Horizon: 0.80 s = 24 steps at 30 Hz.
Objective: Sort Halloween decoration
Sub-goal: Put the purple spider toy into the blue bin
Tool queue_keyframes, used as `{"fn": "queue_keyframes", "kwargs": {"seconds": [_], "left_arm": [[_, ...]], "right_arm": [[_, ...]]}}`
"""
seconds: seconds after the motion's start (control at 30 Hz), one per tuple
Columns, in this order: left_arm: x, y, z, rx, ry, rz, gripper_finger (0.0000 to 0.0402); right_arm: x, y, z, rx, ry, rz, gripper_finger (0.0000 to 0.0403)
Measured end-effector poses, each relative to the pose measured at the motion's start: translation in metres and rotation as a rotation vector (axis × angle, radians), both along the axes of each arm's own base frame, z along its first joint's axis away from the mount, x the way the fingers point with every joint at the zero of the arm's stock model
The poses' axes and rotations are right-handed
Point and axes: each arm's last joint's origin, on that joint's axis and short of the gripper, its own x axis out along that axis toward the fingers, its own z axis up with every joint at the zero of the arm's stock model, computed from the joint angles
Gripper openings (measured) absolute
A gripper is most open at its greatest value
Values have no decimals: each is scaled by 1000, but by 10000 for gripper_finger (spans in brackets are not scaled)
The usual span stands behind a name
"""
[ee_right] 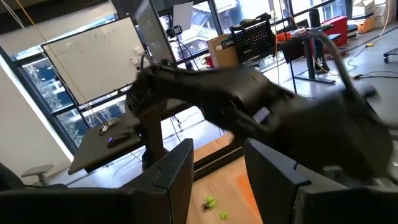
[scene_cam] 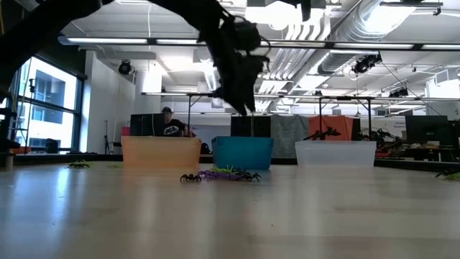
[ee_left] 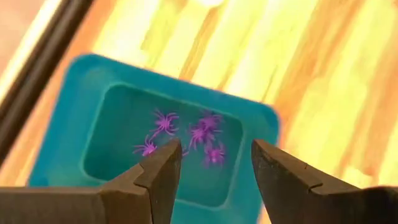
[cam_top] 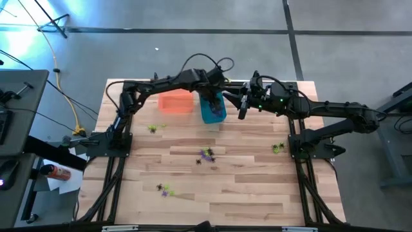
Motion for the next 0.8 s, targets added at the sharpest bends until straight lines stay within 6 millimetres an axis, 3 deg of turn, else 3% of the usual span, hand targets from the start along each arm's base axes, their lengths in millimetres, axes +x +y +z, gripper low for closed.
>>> {"fn": "queue_keyframes", "kwargs": {"seconds": [0.2,0.33,0.6,0.8], "left_arm": [[-16,-12,54,62,-166,-2,184],[-34,-25,74,96,-306,16,184],[-100,-50,62,95,-416,124,184],[-149,-89,53,53,-607,130,184]], "right_arm": [[0,0,0,-2,1,0,142],[0,0,0,-2,5,0,142],[0,0,-2,-10,21,3,142],[0,0,-2,-36,29,19,142]]}}
